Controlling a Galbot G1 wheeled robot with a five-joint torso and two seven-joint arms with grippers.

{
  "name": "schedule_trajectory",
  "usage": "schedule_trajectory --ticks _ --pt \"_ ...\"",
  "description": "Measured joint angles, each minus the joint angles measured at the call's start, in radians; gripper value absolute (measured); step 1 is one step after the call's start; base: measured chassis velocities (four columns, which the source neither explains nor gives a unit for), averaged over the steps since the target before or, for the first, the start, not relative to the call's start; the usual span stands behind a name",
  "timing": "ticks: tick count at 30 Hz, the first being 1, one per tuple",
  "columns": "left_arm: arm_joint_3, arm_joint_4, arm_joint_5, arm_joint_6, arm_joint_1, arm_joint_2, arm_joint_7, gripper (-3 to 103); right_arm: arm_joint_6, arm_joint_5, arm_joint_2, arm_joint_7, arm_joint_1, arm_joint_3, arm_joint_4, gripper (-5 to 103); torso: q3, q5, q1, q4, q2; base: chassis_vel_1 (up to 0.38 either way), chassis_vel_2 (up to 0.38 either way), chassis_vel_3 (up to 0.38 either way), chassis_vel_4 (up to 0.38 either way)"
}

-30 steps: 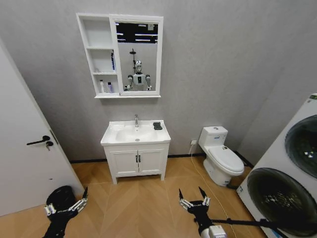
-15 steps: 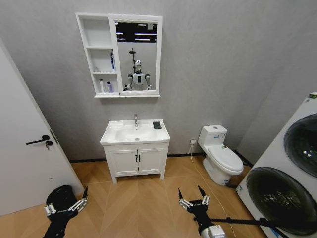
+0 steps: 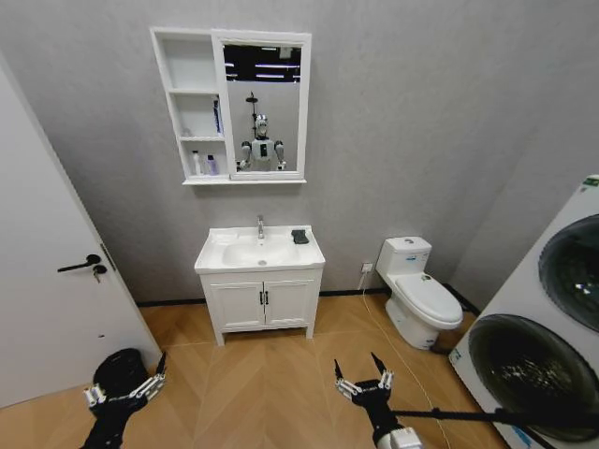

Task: Move facial cleanser and shampoo from washbasin to cabinet, then wipe washbasin with towel.

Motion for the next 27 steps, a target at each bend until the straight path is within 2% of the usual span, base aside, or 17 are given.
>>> schedule_trajectory --ticks 27 --pt "0.000 0.000 0.000 0.000 0.000 0.000 0.000 100 0.025 0.012 0.000 -0.004 -0.022 0.010 0.018 100 0.000 0.0002 0.000 0.0000 0.000 0.000 0.000 0.000 0.000"
